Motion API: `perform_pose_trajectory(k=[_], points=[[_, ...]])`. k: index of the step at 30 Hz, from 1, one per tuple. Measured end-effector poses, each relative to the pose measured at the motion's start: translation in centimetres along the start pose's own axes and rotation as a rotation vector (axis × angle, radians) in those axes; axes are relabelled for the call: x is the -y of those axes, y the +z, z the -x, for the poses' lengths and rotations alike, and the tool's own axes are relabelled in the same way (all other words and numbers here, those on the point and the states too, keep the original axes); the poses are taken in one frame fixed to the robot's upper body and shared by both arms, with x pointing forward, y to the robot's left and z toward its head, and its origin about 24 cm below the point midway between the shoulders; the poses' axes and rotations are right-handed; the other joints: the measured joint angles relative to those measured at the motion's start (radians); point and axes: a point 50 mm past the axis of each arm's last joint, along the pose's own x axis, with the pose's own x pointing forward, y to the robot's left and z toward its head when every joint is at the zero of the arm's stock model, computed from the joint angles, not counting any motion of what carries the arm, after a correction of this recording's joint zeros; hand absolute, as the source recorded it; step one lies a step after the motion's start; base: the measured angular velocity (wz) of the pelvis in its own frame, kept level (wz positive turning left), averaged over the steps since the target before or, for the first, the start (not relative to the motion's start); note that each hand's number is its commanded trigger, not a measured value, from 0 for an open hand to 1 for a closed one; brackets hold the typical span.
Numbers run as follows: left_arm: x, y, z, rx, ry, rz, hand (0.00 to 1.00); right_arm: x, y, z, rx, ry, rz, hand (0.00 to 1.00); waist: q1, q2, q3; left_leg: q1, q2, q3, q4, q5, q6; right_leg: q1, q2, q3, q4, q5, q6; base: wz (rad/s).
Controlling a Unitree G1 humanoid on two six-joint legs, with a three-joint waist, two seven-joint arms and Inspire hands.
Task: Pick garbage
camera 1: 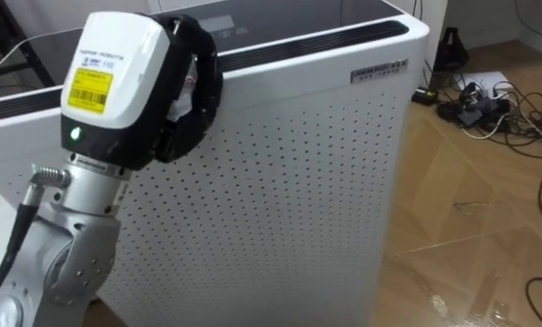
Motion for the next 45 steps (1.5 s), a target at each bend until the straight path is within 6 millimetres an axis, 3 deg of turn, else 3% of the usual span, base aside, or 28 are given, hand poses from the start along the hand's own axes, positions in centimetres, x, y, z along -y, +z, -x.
perform_pose_trajectory(k=[2,9,13,15,16,17,18,19,20,21,22,23,24,25,27,31,38,43,45], points=[[-0.2,0.2,0.0,0.002,0.012,0.072,1.00,0.0,0.0,0.0,0.002,0.001,-0.004,1.00,-0.001,-0.008,0.0032,-0.006,0.001,-0.004,0.001,0.000,0.000,-0.003,0.000,-0.007,0.000,0.000,0.000,0.13],[-0.4,2.3,0.2,0.052,-0.012,0.460,1.00,-0.4,0.7,-0.1,0.032,0.037,0.005,1.00,-0.002,-0.025,-0.0081,0.000,0.000,-0.042,0.002,0.000,0.000,0.003,-0.001,-0.034,0.006,0.000,0.000,0.14],[-0.9,3.4,0.1,0.086,-0.024,0.699,1.00,-0.4,1.0,-0.2,0.047,0.046,0.008,1.00,0.003,-0.027,-0.0079,0.001,0.002,-0.055,0.002,0.001,0.000,-0.003,0.000,-0.038,0.017,0.000,0.000,-0.02],[-1.0,3.7,0.0,0.104,-0.037,0.797,1.00,-0.6,1.2,-0.3,0.051,0.051,0.007,1.00,0.004,-0.023,-0.0078,0.005,0.011,-0.102,0.000,0.001,0.000,-0.026,0.006,-0.044,0.058,-0.001,0.000,-0.21],[-1.0,3.8,0.0,0.113,-0.049,0.851,1.00,-0.9,1.2,-0.4,0.051,0.058,0.011,1.00,0.006,-0.017,-0.0046,0.015,0.023,-0.172,-0.003,0.003,-0.001,-0.061,0.014,-0.057,0.116,-0.011,-0.006,-0.28],[-1.1,3.9,0.0,0.116,-0.051,0.877,1.00,-1.0,1.2,-0.4,0.052,0.063,0.012,1.00,0.006,-0.016,-0.0051,0.016,0.030,-0.208,-0.003,0.002,-0.002,-0.079,0.018,-0.053,0.123,-0.023,-0.013,-0.57],[-1.5,4.0,-0.1,0.133,-0.045,0.919,1.00,-1.4,1.8,-0.6,0.074,0.074,0.021,1.00,0.010,-0.026,-0.0053,0.004,0.032,-0.242,0.003,0.000,-0.006,-0.113,0.031,-0.027,0.018,0.024,-0.035,-0.37],[-1.6,4.2,0.0,0.144,-0.048,0.971,1.00,-1.4,1.9,-0.6,0.087,0.074,0.024,1.00,-0.014,-0.015,-0.0078,-0.016,0.044,-0.228,0.013,-0.004,-0.029,-0.107,0.038,-0.044,0.005,0.068,-0.047,-0.19],[-1.6,4.3,-0.1,0.158,-0.060,0.989,1.00,-1.6,1.8,-0.6,0.088,0.076,0.020,1.00,-0.029,-0.021,-0.0060,-0.023,0.043,-0.197,0.018,-0.001,-0.043,-0.103,0.034,-0.044,0.004,0.069,-0.048,0.15],[-1.9,4.7,-0.2,0.189,-0.075,1.034,1.00,-1.9,1.6,-0.6,0.082,0.080,0.011,1.00,-0.032,-0.030,-0.0008,-0.043,0.047,-0.110,0.014,-0.005,-0.055,-0.099,0.033,-0.012,0.002,0.069,-0.048,0.31],[-2.4,5.1,-0.3,0.232,-0.088,1.090,1.00,-1.8,1.3,-0.6,0.070,0.070,0.001,1.00,-0.036,-0.031,0.0000,-0.104,0.045,-0.049,0.002,0.014,-0.048,-0.096,0.028,0.038,-0.002,0.067,-0.045,0.31],[-2.5,5.3,-0.4,0.249,-0.094,1.123,1.00,-1.7,1.1,-0.6,0.062,0.064,-0.007,1.00,-0.031,-0.039,0.0007,-0.126,0.037,-0.023,0.003,0.041,-0.035,-0.095,0.019,0.060,-0.001,0.064,-0.039,0.42],[-2.7,5.4,-0.3,0.272,-0.097,1.212,1.00,-1.2,0.7,-0.4,0.046,0.051,-0.006,1.00,-0.022,-0.040,-0.0059,-0.133,0.031,0.015,-0.005,0.091,-0.024,-0.094,0.004,0.071,0.006,0.057,-0.029,0.17],[-3.0,5.6,-0.4,0.296,-0.093,1.287,1.00,-1.2,0.6,-0.4,0.044,0.051,-0.006,1.00,0.010,-0.044,-0.0038,-0.115,0.029,0.030,-0.009,0.096,-0.021,-0.097,0.002,0.056,0.015,0.053,-0.022,0.00],[-3.1,5.6,-0.3,0.321,-0.097,1.383,1.00,-1.8,0.7,-0.5,0.046,0.075,0.001,1.00,0.043,-0.057,-0.0037,-0.096,0.027,0.028,-0.007,0.095,-0.021,-0.083,0.001,0.027,0.016,0.051,-0.020,-0.12],[-3.0,5.8,-0.3,0.364,-0.144,1.520,1.00,-2.2,1.3,-0.7,0.041,0.096,0.020,1.00,0.049,-0.054,-0.0053,-0.086,0.020,0.028,-0.007,0.095,-0.021,-0.059,-0.001,0.000,0.016,0.049,-0.017,0.05],[-2.9,5.9,-0.2,0.390,-0.187,1.571,1.00,-2.2,1.3,-0.8,0.026,0.088,0.014,1.00,0.055,-0.053,-0.0046,-0.096,0.015,0.027,0.007,0.089,-0.014,-0.072,-0.007,-0.024,0.024,0.035,-0.021,0.00],[-2.2,5.7,0.6,0.358,-0.219,1.575,1.00,-2.0,1.2,-0.7,0.014,0.076,0.019,1.00,0.055,-0.041,-0.0089,-0.095,0.014,0.021,0.020,0.090,-0.015,-0.073,-0.010,-0.031,0.044,0.024,-0.022,0.03],[-1.7,5.3,1.2,0.315,-0.224,1.585,1.00,-1.9,1.1,-0.7,0.012,0.074,0.022,1.00,0.060,-0.043,-0.0040,-0.098,0.014,0.019,0.021,0.091,-0.015,-0.079,-0.010,-0.032,0.054,0.020,-0.024,0.07]])
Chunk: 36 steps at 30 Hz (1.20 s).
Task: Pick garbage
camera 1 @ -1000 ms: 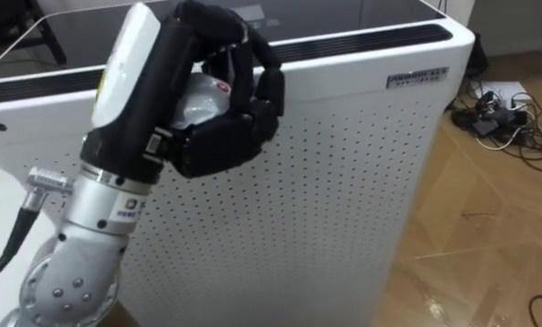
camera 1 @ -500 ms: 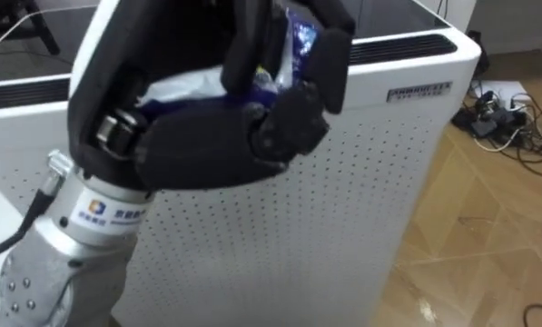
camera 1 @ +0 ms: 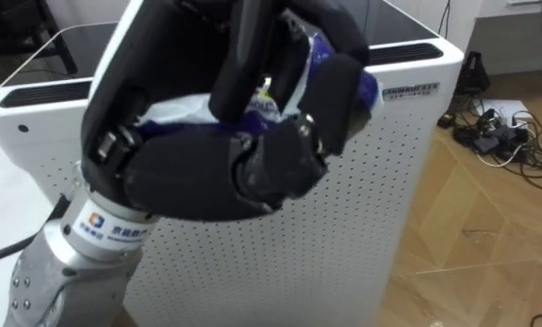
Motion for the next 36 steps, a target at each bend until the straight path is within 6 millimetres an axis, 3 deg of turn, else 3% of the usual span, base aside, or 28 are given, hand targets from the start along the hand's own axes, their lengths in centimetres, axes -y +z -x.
perform_pose_trajectory(k=[2,4,8,10,13,22,27,31,36], points=[[-0.1,-0.5,0.7,-0.030,0.022,0.015,1.00,0.2,0.2,0.0,0.001,-0.004,0.014,1.00,-0.001,0.006,-0.0044,-0.024,0.000,-0.011,0.012,0.000,0.000,-0.017,0.001,-0.008,0.006,-0.002,-0.001,0.14],[-0.6,-1.5,1.1,-0.075,0.034,0.025,1.00,0.3,1.0,-0.2,0.012,-0.004,0.038,1.00,-0.001,0.009,0.0001,-0.060,0.001,-0.015,0.025,0.002,-0.003,-0.045,0.003,-0.015,0.020,-0.004,-0.005,0.14],[-2.1,-4.2,2.4,-0.204,0.121,0.042,1.00,0.5,2.8,-0.7,0.050,-0.009,0.064,1.00,-0.002,0.017,0.0005,-0.120,0.002,-0.016,0.048,0.003,-0.004,-0.098,0.003,-0.025,0.041,-0.006,-0.011,0.05],[-2.0,-6.0,3.2,-0.288,0.132,0.058,1.00,0.4,3.6,-1.1,0.055,-0.003,0.079,1.00,-0.003,0.008,0.0136,-0.139,0.003,-0.021,0.052,0.004,-0.005,-0.116,0.002,-0.029,0.049,-0.007,-0.012,0.07],[-1.7,-7.9,4.6,-0.412,0.130,0.018,1.00,0.6,4.6,-1.5,0.061,-0.009,0.090,1.00,-0.021,0.011,0.0212,-0.174,0.003,-0.023,0.066,0.003,-0.004,-0.135,-0.002,-0.046,0.050,-0.006,-0.012,0.15],[-0.9,-14.0,9.0,-0.695,0.200,0.130,1.00,1.5,6.7,-1.9,0.078,-0.039,0.110,1.00,-0.027,0.027,0.0231,-0.297,0.003,-0.041,0.098,0.011,0.000,-0.244,-0.008,-0.076,0.073,-0.003,-0.015,0.09],[-0.4,-16.1,11.3,-0.815,0.237,0.185,1.00,1.6,7.6,-2.0,0.098,-0.046,0.119,1.00,-0.025,0.026,0.0242,-0.326,0.004,-0.032,0.098,0.011,0.000,-0.288,-0.010,-0.066,0.092,-0.003,-0.015,-0.06],[-0.3,-17.3,13.5,-0.942,0.242,0.154,1.00,1.8,8.7,-2.1,0.123,-0.052,0.127,1.00,-0.026,0.022,0.0357,-0.384,0.006,-0.025,0.117,0.017,0.003,-0.354,-0.021,-0.062,0.131,-0.006,-0.019,-0.05],[0.0,-18.2,15.4,-1.040,0.249,0.147,1.00,1.5,9.8,-2.3,0.147,-0.053,0.129,1.00,-0.027,0.014,0.0427,-0.428,0.004,-0.026,0.138,0.021,0.008,-0.395,-0.021,-0.065,0.157,-0.006,-0.020,0.01]])
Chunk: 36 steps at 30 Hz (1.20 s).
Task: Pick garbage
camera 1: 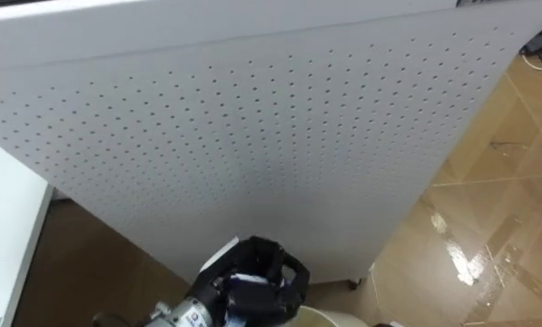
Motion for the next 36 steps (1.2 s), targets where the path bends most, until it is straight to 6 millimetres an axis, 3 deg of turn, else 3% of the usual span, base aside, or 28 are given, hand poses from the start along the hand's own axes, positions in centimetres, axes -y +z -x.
perform_pose_trajectory(k=[5,9,11,12,36], points=[[0.4,-1.0,0.0,-0.063,-0.007,-0.063,1.00,0.0,0.8,-0.3,0.013,-0.008,0.001,1.00,-0.002,-0.009,0.0061,-0.038,-0.002,-0.002,0.016,0.005,0.004,-0.037,-0.003,-0.001,0.018,0.000,0.000,0.01],[0.1,-1.9,0.2,-0.101,0.007,-0.050,1.00,0.0,0.7,-0.3,0.007,-0.009,-0.001,1.00,-0.002,-0.009,0.0059,-0.040,-0.001,0.002,0.016,0.005,0.004,-0.042,-0.003,0.002,0.019,0.000,0.000,-0.02],[0.1,-2.2,0.3,-0.115,0.009,-0.045,0.52,0.0,0.8,-0.3,0.009,-0.009,0.000,1.00,-0.002,-0.010,0.0056,-0.044,-0.001,0.006,0.016,0.005,0.004,-0.052,-0.004,0.008,0.024,0.000,0.000,-0.07],[0.1,-2.4,0.3,-0.124,0.008,-0.043,0.00,0.0,0.8,-0.3,0.008,-0.010,0.000,1.00,-0.002,-0.010,0.0056,-0.048,-0.001,0.010,0.016,0.005,0.004,-0.057,-0.004,0.011,0.026,0.000,0.000,-0.08],[1.3,-3.9,0.0,-0.199,-0.057,-0.051,0.00,-0.2,0.7,-0.4,0.021,-0.012,-0.081,1.00,-0.004,-0.016,0.0028,-0.071,0.002,0.019,0.060,0.005,0.006,-0.087,-0.018,0.013,0.074,-0.006,-0.002,-0.01]])
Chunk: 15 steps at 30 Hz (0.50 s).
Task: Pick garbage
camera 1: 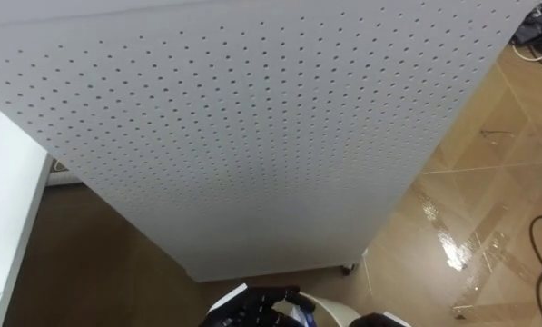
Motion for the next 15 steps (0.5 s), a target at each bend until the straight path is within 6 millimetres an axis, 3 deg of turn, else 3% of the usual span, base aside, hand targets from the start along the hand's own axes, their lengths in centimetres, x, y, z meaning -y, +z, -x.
perform_pose_trajectory(k=[15], points=[[0.38,-0.64,-0.02,-0.021,-0.017,-0.006,0.00,-0.02,-0.09,0.03,0.007,0.000,-0.028,1.00,0.000,-0.005,-0.0030,0.007,-0.002,0.001,0.002,0.000,0.000,0.001,-0.001,0.003,0.016,-0.004,-0.001,0.00]])
